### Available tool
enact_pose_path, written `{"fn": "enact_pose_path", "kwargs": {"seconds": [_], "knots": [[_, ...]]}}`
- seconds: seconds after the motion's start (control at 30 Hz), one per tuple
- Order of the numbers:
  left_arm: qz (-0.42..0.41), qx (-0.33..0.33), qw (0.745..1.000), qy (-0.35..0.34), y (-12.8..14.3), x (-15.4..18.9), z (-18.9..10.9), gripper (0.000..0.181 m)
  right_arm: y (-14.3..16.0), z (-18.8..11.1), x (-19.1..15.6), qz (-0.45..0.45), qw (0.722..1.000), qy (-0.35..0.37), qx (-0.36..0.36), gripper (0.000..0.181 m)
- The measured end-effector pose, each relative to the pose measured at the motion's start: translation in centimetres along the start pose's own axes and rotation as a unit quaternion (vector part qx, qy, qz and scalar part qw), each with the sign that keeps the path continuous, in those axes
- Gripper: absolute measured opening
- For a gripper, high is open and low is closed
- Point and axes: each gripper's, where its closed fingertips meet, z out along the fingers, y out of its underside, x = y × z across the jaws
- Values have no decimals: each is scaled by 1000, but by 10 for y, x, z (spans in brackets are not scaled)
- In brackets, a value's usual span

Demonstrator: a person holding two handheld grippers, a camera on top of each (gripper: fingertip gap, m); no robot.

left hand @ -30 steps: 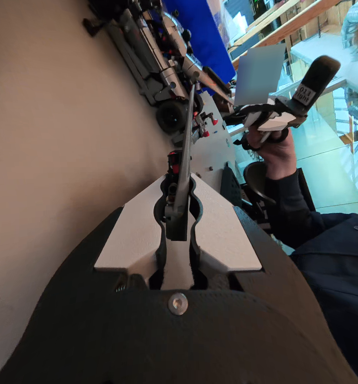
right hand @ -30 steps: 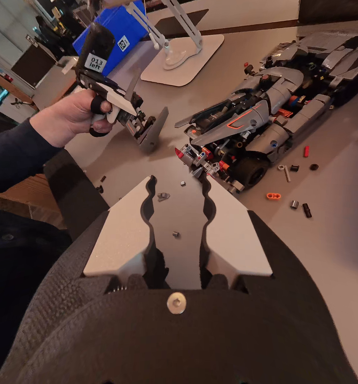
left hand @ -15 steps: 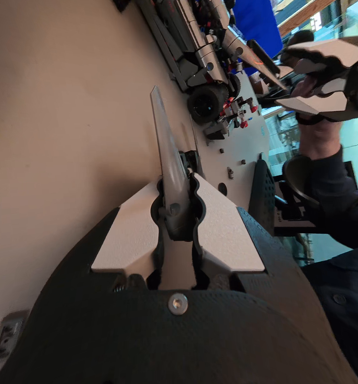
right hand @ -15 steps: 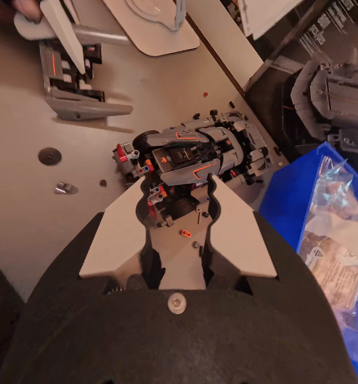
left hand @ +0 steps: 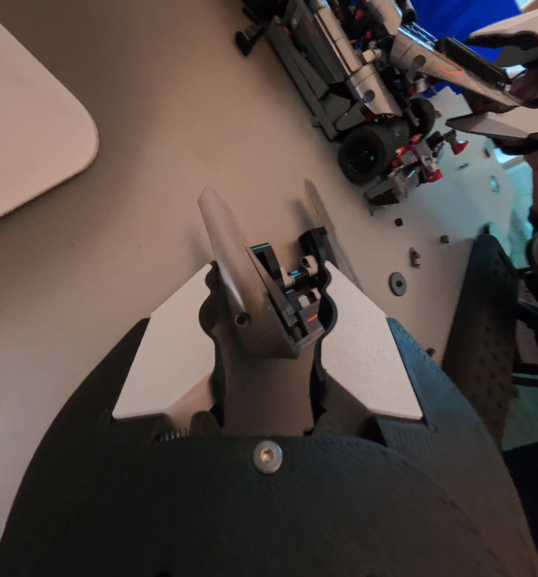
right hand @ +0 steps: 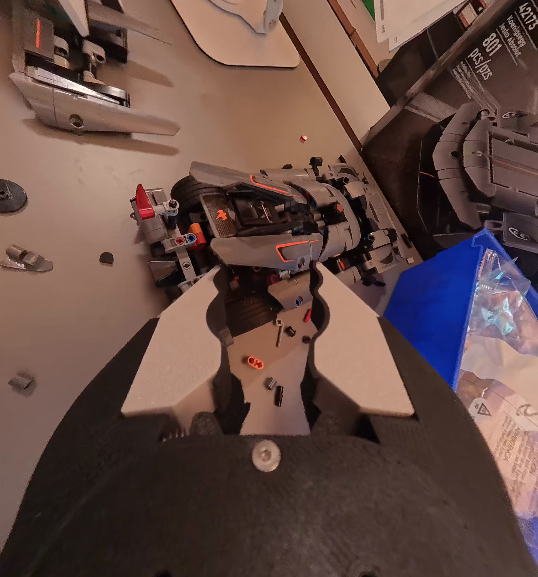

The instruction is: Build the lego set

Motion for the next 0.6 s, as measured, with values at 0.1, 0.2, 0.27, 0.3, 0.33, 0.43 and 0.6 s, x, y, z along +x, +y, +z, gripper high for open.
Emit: {"fn": "enact_pose_path", "kwargs": {"seconds": [0.1, 0.2, 0.27, 0.3, 0.33, 0.43, 0.6], "knots": [[45, 23, 996, -69, -15, -8, -19, 61, 0, 4, 5, 7, 1000, 3, 8, 47], [111, 33, 991, -69, -32, 18, -18, 59, 2, 9, 7, 4, 1000, 2, 5, 46], [162, 43, 984, -51, -46, 43, -3, 55, 1, 11, 6, 13, 1000, -8, 14, 45], [192, 38, 980, -46, -52, 55, 7, 55, 1, 11, 8, 17, 1000, -6, 17, 45], [222, 32, 974, -42, -58, 65, 20, 54, 2, 12, 9, 21, 1000, -3, 15, 44], [295, 32, 955, -25, -76, 91, 56, 49, 9, 17, 12, 30, 1000, -4, 1, 43], [322, -4, 947, -9, -84, 95, 99, 45, 10, 22, 12, 68, 998, -16, 6, 41]]}}
